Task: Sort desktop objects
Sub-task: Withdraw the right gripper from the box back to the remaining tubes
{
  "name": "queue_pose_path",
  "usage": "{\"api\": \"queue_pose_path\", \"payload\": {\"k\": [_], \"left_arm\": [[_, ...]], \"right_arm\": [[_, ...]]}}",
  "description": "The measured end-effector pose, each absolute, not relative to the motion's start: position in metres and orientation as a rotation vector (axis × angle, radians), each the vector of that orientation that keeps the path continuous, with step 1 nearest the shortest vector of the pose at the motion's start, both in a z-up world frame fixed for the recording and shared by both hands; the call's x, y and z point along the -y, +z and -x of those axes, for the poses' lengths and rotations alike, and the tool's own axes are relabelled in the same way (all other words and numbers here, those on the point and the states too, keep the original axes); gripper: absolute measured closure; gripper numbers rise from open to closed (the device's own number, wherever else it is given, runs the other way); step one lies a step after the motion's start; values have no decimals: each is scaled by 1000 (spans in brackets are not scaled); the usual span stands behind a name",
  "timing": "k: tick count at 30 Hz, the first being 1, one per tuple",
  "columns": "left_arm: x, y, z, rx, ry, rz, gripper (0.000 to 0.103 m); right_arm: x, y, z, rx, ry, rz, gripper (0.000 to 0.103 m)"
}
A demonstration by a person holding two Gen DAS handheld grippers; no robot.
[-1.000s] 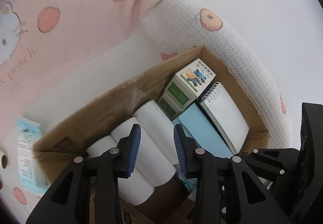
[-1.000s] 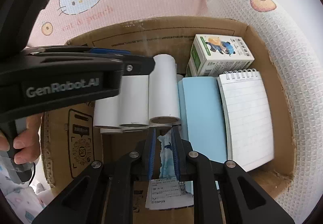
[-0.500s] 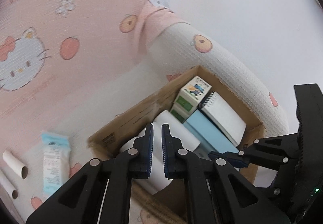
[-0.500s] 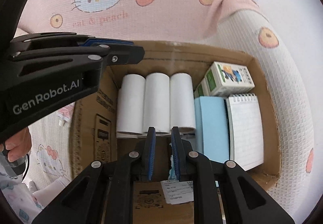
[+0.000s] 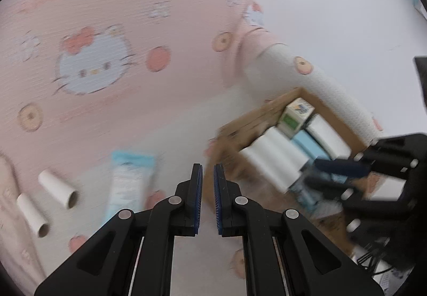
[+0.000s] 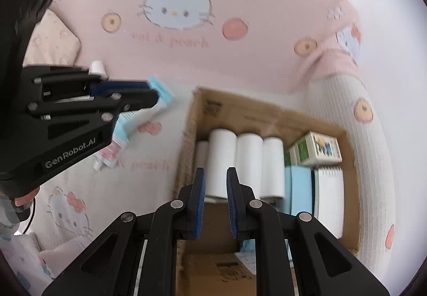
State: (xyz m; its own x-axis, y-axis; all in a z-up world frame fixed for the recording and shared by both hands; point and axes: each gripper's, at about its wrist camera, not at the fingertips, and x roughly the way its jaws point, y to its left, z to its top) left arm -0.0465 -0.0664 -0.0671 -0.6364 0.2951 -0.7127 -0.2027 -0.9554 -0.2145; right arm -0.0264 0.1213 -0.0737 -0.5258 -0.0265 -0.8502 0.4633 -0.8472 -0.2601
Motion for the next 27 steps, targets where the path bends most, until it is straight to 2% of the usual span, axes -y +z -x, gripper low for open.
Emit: {"api": "queue_pose_path", "payload": {"k": [12, 21, 24, 27], "left_arm": [[179, -115, -3, 461, 2724, 1289, 94], [242, -143, -43, 573, 2760, 1383, 94], [262, -155, -52, 660, 2753, 1427, 92], [275, -170, -54, 653, 2757, 1550, 91]], "right_arm": [[-54, -72, -14, -590, -2407, -1022, 91], [6, -108, -34, -463, -2322, -911, 91], [24, -121, -41, -467, -2282, -861, 91], [45, -140, -44, -520, -2214, -841, 90]]}}
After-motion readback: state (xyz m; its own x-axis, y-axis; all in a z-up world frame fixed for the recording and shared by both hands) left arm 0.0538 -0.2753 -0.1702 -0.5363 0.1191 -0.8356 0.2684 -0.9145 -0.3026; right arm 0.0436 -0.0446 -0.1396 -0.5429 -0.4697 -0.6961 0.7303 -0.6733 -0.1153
